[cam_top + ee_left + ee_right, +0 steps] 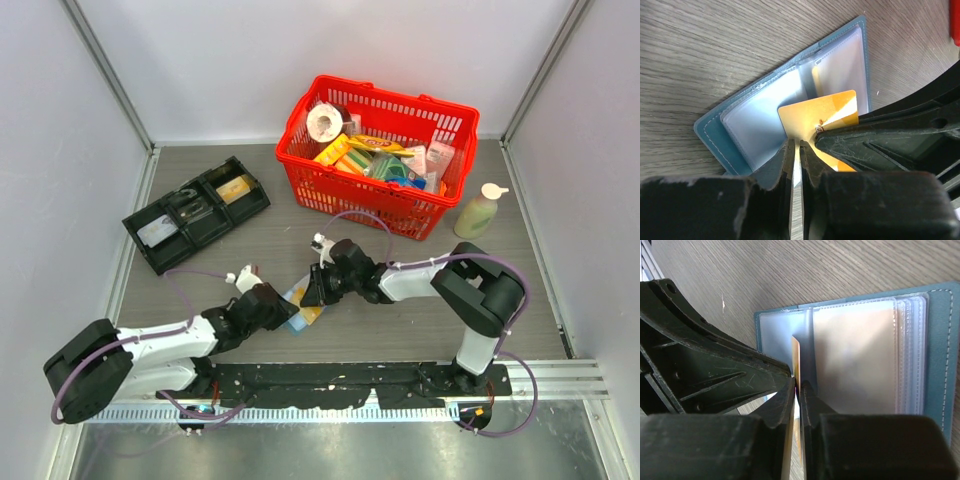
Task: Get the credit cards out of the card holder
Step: Pick up the credit card from the card holder.
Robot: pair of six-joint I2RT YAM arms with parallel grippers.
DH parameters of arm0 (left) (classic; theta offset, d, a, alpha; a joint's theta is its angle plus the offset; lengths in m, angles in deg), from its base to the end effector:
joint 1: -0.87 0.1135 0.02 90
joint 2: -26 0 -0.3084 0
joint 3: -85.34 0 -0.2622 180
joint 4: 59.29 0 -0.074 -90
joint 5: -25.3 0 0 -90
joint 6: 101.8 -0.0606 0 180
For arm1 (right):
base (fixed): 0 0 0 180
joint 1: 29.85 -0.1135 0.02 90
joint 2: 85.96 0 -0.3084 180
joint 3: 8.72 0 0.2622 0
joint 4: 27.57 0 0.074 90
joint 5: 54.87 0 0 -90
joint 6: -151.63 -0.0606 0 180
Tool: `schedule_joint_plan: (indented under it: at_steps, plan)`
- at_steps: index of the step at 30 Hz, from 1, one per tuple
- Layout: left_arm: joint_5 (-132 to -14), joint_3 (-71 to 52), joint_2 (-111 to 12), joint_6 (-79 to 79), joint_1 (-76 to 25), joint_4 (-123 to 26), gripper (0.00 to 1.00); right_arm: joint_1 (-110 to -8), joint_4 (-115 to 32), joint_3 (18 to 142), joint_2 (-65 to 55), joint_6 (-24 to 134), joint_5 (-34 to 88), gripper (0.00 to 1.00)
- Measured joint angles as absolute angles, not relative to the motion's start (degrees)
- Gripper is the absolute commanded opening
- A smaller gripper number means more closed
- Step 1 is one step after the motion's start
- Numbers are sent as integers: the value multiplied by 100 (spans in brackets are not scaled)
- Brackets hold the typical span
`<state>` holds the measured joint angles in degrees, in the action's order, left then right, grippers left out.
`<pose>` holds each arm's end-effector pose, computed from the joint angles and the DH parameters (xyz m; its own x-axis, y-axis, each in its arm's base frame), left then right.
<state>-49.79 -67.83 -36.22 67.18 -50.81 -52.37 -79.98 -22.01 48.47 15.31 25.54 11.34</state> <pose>0.1288 -0.1379 0.1453 -0.7081 -0.6337 -0.3114 -0.2873 0.6615 -0.6928 0.2184 0.2996 0.1529 -0.8555 -0.1834 -0.4843 -0.4958 0.5598 0.6639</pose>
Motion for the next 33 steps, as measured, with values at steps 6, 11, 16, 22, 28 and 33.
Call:
schedule_joint_plan:
  at_steps: [6,11,16,22,28,33]
  plan:
    - [-4970,-6853,-3257,6698,-5081,-4966,16,-7923,-2111,4573,1252,2545,1202,4]
    - [-4880,-6987,-2741,6696,-5081,-4738,22,-7639,-2080,4108,703,2418,1335,2]
    - [-4799,-6997,-2229,6532,-5081,-4716,48,-7442,-1814,3669,25,2112,1519,1]
    - [-4727,-6914,-1642,6079,-5081,-4977,68,-7436,-1101,3317,-997,1605,1899,1]
    - [-4918,-6635,-1864,5540,-5081,-6015,75,-7429,-113,2945,-1848,1109,2478,1]
    - [-5304,-6420,-2319,5240,-5081,-6996,75,-7429,510,2637,-2318,831,2804,1]
